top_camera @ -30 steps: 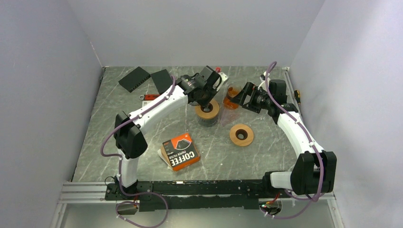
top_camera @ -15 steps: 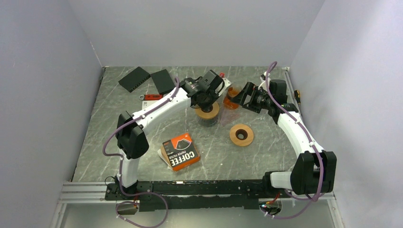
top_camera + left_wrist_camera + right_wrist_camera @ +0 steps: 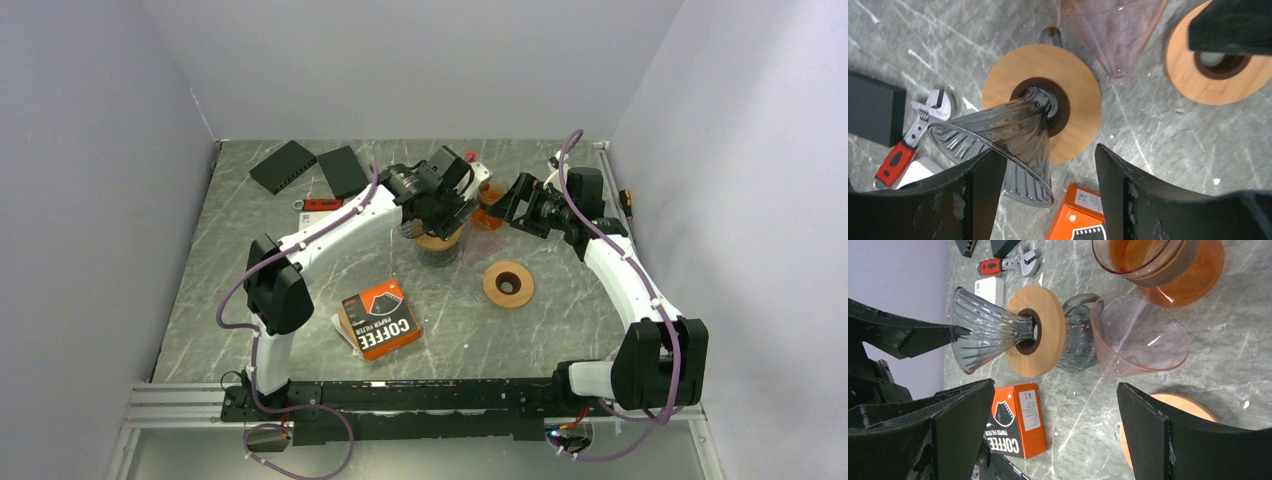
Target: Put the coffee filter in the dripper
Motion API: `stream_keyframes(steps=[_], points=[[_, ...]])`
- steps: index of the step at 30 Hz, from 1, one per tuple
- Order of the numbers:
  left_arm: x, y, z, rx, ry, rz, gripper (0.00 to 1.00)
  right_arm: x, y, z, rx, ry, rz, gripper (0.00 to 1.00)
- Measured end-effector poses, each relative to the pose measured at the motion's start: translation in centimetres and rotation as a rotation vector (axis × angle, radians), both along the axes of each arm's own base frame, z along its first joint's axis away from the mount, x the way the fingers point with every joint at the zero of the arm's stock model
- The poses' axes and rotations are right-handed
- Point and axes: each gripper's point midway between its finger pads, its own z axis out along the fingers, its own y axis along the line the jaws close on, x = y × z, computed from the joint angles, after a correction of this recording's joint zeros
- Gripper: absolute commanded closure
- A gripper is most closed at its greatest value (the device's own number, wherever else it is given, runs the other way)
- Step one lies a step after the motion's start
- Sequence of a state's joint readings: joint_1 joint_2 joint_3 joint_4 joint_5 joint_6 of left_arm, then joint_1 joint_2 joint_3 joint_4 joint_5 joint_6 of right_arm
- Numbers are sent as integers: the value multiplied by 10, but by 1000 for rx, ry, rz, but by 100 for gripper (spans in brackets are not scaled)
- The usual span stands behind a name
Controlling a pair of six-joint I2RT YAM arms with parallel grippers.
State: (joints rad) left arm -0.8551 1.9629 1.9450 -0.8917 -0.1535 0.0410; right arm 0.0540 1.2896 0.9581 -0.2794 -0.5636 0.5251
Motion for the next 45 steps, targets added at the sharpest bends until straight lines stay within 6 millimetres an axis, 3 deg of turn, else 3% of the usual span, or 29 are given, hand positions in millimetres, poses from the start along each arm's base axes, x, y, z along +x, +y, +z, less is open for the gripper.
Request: stream_keyframes(steps=[9,21,31,37,43,45], points=[[1,-22,7,-92,-1,-45,29,0,0,0,-1,0,-1,2],[-6,-49,-4,-193,77,-82,25,1,-1,-2,-2,7,-2,2],[-7,-55,3,-262,107,-78,15,1,1,-4,6,12,9,2],[-10,-37,31,-385,138,-72,11,1,9,-8,39,32,52,3],[7,3,79,-550,104,-3,12,13,28,1,57,26,120,5],[17,21,85,-571,91,41,13,15,41,5,54,18,153,7]])
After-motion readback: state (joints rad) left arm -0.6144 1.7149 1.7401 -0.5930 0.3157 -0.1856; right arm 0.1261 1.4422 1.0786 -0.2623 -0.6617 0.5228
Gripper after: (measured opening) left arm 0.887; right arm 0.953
